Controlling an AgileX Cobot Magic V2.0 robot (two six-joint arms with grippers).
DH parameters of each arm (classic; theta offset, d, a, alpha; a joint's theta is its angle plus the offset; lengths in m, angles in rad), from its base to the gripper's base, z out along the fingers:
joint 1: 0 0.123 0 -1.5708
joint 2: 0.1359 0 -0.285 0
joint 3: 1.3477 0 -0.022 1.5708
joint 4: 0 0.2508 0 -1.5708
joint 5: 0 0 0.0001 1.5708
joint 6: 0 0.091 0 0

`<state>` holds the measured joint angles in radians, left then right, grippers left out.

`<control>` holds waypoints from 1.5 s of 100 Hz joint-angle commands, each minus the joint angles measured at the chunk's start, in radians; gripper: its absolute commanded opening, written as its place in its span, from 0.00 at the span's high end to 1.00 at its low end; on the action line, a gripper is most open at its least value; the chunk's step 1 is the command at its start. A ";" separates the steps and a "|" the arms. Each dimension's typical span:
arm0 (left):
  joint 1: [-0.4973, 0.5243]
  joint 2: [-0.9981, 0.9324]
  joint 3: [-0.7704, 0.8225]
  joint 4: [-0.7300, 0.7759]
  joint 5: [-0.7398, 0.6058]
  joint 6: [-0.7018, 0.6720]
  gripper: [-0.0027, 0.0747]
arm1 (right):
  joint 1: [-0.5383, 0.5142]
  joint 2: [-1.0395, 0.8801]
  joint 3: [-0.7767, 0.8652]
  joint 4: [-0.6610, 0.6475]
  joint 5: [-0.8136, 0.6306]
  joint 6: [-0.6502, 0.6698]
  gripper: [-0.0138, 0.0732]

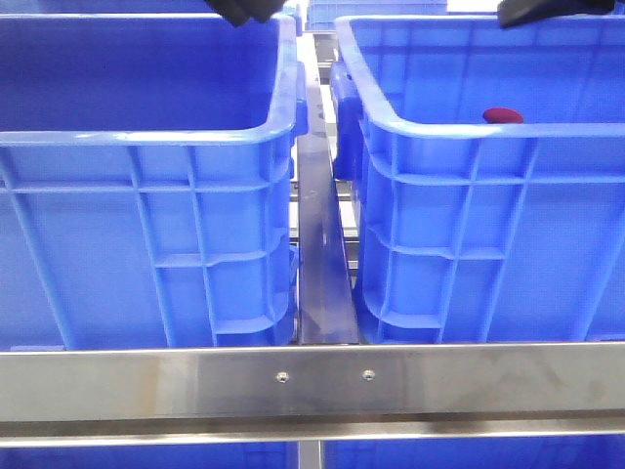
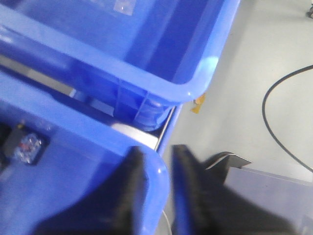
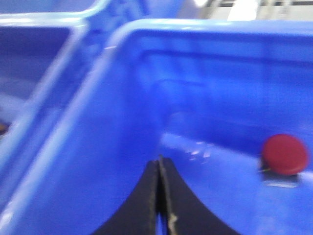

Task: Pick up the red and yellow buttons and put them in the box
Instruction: 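Open the right gripper to release the red button and lift away, then reach the left gripper into the button bin and grasp a yellow-capped button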

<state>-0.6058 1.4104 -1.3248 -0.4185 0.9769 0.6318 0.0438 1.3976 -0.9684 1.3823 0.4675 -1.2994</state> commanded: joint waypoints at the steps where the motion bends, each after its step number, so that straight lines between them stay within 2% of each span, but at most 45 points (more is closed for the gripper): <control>1: 0.016 -0.036 -0.032 -0.034 -0.014 -0.044 0.99 | 0.000 -0.086 0.009 0.030 0.053 -0.006 0.91; 19: 0.075 -0.063 -0.032 -0.034 0.001 -0.082 0.99 | 0.000 -0.190 0.084 0.032 0.058 -0.006 0.91; 34: 0.133 -0.124 -0.017 -0.023 -0.040 -0.099 0.99 | 0.000 -0.272 0.125 0.045 0.036 -0.005 0.91; 57: 0.212 -0.265 0.097 0.102 -0.205 -0.229 0.99 | 0.026 -0.338 0.135 0.082 0.010 -0.005 0.91; 83: 0.303 -0.394 0.243 0.214 -0.311 -0.362 0.99 | 0.135 -0.338 0.135 0.095 -0.024 -0.005 0.91; 107: 0.425 -0.338 0.267 0.214 -0.323 -0.362 0.99 | 0.167 -0.338 0.135 0.097 -0.024 -0.005 0.91; 123: 0.464 -0.251 0.267 0.216 -0.351 -0.354 0.98 | 0.167 -0.338 0.135 0.097 -0.024 -0.005 0.91; 128: 0.464 -0.222 0.267 0.216 -0.345 -0.354 0.92 | 0.167 -0.338 0.135 0.097 -0.024 -0.005 0.91; 135: 0.464 -0.179 0.267 0.212 -0.345 -0.354 0.76 | 0.167 -0.338 0.135 0.097 -0.024 -0.005 0.91; 142: 0.464 -0.138 0.262 0.209 -0.347 -0.354 0.51 | 0.167 -0.338 0.135 0.097 -0.024 -0.005 0.91; 148: 0.464 -0.100 0.242 0.199 -0.347 -0.359 0.26 | 0.167 -0.338 0.135 0.097 -0.025 -0.005 0.91; 150: 0.464 -0.092 0.236 0.196 -0.347 -0.361 0.23 | 0.167 -0.338 0.135 0.097 -0.025 -0.005 0.91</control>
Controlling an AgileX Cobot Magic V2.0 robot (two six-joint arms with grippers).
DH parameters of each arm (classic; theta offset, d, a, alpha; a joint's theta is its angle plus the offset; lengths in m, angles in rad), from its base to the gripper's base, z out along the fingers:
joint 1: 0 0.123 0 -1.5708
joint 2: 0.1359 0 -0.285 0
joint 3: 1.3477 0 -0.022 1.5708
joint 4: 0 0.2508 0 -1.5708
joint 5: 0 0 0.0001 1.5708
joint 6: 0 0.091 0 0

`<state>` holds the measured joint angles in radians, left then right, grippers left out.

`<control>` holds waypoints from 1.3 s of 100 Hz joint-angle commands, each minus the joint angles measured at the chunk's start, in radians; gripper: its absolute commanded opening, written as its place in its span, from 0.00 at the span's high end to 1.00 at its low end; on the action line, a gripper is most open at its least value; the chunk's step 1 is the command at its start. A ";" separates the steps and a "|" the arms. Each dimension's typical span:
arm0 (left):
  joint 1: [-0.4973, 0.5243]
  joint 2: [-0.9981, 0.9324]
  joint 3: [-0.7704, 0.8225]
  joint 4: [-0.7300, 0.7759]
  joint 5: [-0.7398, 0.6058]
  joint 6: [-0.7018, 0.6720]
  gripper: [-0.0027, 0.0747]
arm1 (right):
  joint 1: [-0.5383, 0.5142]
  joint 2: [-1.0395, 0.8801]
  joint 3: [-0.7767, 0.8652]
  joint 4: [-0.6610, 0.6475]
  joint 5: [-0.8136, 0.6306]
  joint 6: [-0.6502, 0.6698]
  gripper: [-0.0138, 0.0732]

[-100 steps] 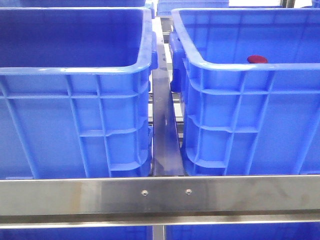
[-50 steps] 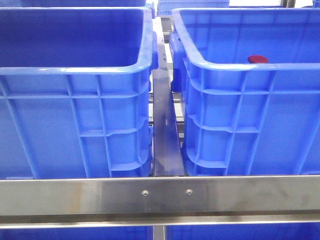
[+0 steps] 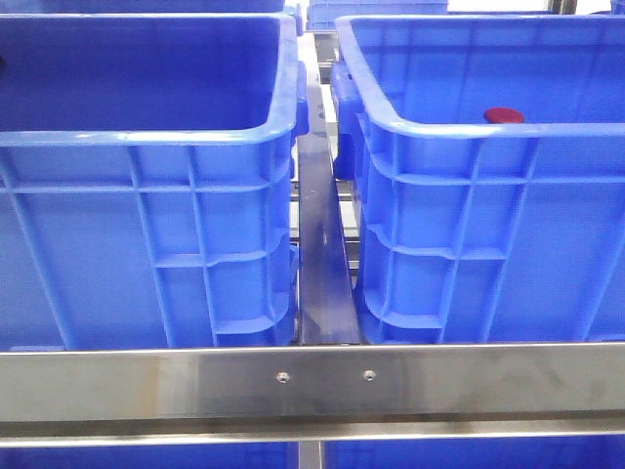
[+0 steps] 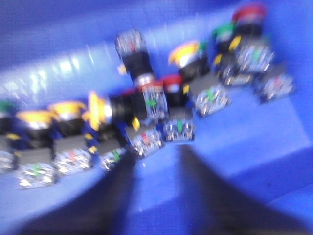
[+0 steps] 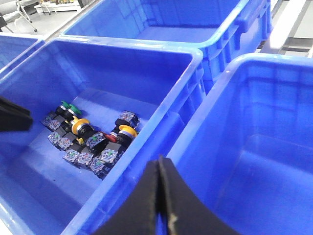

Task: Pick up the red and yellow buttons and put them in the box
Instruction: 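Reach the left gripper into the button bin and grasp a yellow-capped button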

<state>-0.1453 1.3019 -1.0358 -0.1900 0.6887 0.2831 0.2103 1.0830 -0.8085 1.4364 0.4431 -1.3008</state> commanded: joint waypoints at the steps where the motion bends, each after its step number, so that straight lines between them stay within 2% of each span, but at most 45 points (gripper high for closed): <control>1: 0.003 0.025 -0.056 -0.038 -0.056 -0.017 0.21 | 0.001 -0.023 -0.025 0.043 0.000 -0.003 0.91; 4: 0.003 0.041 -0.074 -0.048 -0.052 -0.032 0.14 | 0.001 -0.023 -0.025 0.043 0.000 -0.003 0.91; 9: 0.003 0.070 -0.105 -0.057 -0.038 -0.064 0.09 | 0.001 -0.023 -0.025 0.043 0.000 -0.003 0.91; 38: -0.031 0.288 -0.336 -0.098 0.182 -0.139 0.10 | 0.001 -0.023 -0.025 0.043 0.000 -0.003 0.91; 62: -0.068 0.426 -0.486 -0.098 0.214 -0.143 0.10 | 0.001 -0.023 -0.025 0.043 0.000 -0.003 0.91; 75: -0.068 0.479 -0.539 -0.098 0.214 -0.189 0.10 | 0.001 -0.023 -0.025 0.043 0.000 -0.003 0.91; 130: -0.068 0.593 -0.578 -0.130 0.162 -0.239 0.10 | 0.001 -0.022 -0.025 0.043 0.002 -0.003 0.91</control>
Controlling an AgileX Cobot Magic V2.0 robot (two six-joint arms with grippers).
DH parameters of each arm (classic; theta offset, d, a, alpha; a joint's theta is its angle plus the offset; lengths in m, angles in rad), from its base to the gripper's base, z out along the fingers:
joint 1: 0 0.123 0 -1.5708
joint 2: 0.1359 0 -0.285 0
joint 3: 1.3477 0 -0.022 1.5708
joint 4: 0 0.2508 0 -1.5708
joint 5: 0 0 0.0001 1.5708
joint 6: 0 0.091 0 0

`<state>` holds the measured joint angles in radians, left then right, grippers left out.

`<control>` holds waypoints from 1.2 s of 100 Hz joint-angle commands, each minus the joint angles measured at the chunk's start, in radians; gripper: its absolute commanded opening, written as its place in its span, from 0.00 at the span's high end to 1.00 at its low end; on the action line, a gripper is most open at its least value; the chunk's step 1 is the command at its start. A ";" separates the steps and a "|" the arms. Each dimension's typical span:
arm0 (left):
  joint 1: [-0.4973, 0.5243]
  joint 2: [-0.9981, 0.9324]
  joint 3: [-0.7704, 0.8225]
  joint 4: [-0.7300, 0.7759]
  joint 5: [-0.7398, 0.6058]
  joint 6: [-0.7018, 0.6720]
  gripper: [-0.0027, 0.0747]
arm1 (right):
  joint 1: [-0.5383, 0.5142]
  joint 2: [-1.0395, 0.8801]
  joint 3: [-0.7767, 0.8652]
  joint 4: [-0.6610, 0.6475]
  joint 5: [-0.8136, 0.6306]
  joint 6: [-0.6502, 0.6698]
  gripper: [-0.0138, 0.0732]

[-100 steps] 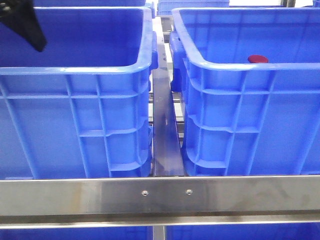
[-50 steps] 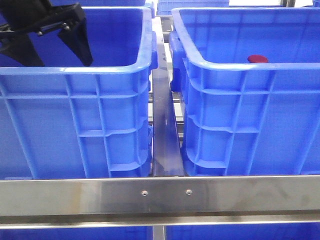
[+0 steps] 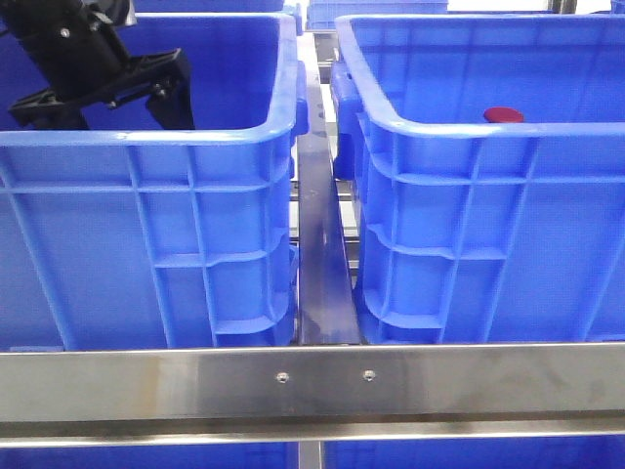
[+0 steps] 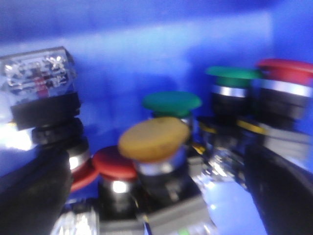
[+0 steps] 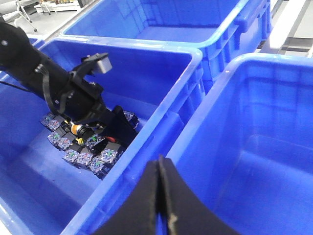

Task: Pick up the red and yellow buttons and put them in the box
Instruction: 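Reach the left gripper into the button bin and grasp a yellow-capped button, then lift the yellow button with the left gripper toward the right gripper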

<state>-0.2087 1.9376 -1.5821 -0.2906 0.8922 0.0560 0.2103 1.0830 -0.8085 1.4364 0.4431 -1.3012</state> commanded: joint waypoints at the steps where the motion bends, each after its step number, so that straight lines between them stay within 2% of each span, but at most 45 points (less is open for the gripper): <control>1: -0.005 -0.042 -0.032 -0.029 -0.044 -0.012 0.10 | 0.001 -0.022 -0.025 0.043 0.002 -0.003 0.91; 14: -0.005 -0.042 -0.032 -0.029 -0.059 -0.012 0.10 | 0.001 -0.022 -0.025 0.043 0.002 -0.003 0.91; 25: -0.005 -0.042 -0.032 -0.029 -0.064 -0.012 0.17 | 0.001 -0.022 -0.025 0.043 0.002 -0.003 0.91; 54: -0.005 -0.042 -0.032 -0.029 -0.035 -0.012 0.61 | 0.001 -0.022 -0.025 0.043 0.002 -0.003 0.91; 64: -0.005 -0.042 -0.032 -0.029 -0.029 -0.012 0.71 | 0.001 -0.022 -0.025 0.043 0.002 -0.003 0.91; 104: -0.005 -0.040 -0.032 -0.050 -0.023 -0.012 0.73 | 0.001 -0.022 -0.025 0.043 0.002 -0.003 0.91; 120: -0.005 -0.044 -0.032 -0.050 -0.030 -0.009 0.80 | 0.001 -0.022 -0.025 0.043 0.002 -0.003 0.91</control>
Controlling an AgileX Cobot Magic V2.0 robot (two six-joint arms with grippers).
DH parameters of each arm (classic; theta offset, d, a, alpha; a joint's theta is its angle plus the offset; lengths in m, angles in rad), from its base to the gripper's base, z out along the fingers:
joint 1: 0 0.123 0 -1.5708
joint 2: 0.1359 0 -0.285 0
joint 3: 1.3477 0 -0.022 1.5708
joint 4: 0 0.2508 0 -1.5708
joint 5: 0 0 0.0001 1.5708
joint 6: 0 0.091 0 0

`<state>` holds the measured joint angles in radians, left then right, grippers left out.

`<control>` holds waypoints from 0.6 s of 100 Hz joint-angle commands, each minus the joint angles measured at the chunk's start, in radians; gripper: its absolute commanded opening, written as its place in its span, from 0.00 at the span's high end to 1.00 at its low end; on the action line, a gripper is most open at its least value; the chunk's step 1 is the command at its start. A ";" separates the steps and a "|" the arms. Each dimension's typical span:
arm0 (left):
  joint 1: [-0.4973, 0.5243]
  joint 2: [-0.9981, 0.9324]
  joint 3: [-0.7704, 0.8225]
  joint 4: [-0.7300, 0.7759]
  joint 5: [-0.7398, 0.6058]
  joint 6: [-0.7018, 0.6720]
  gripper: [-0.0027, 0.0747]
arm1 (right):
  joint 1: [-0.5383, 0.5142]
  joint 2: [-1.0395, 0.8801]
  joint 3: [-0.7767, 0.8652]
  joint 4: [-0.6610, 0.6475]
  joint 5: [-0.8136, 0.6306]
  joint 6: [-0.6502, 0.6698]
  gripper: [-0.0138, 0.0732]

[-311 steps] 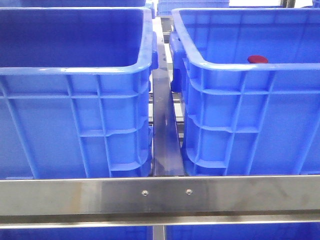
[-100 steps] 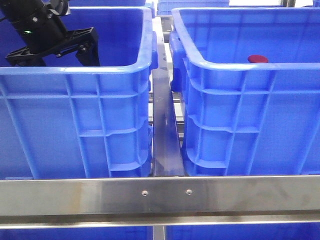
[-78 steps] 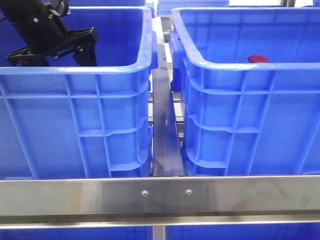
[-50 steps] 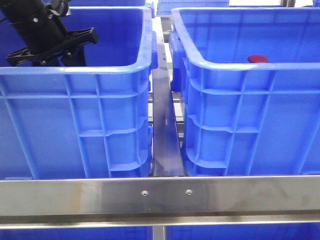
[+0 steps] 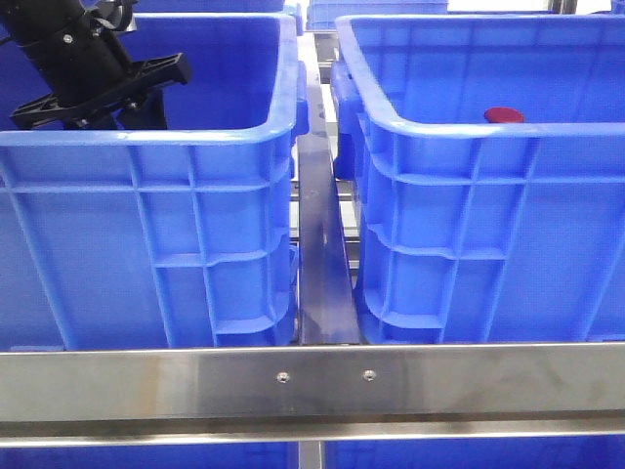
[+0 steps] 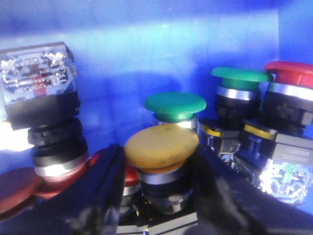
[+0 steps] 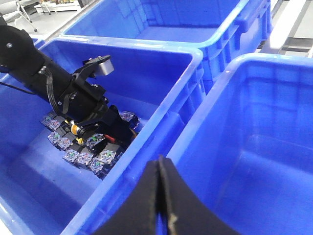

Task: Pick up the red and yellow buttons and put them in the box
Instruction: 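Lift the yellow button with the left gripper toward the right gripper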

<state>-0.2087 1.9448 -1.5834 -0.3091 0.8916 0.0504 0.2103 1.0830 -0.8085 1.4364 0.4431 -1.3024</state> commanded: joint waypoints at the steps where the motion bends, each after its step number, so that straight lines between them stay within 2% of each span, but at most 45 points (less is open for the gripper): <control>1: -0.005 -0.054 -0.030 -0.031 -0.029 -0.003 0.80 | 0.001 -0.022 -0.025 0.043 0.001 -0.002 0.91; 38: -0.005 -0.168 -0.030 -0.033 -0.039 0.061 0.81 | 0.001 -0.022 -0.025 0.043 -0.008 -0.002 0.91; 60: -0.005 -0.239 -0.030 -0.149 -0.011 0.242 0.81 | 0.001 -0.022 -0.025 0.043 -0.012 -0.002 0.91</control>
<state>-0.2087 1.7829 -1.5834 -0.3668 0.9049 0.2192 0.2103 1.0830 -0.8085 1.4364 0.4431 -1.2992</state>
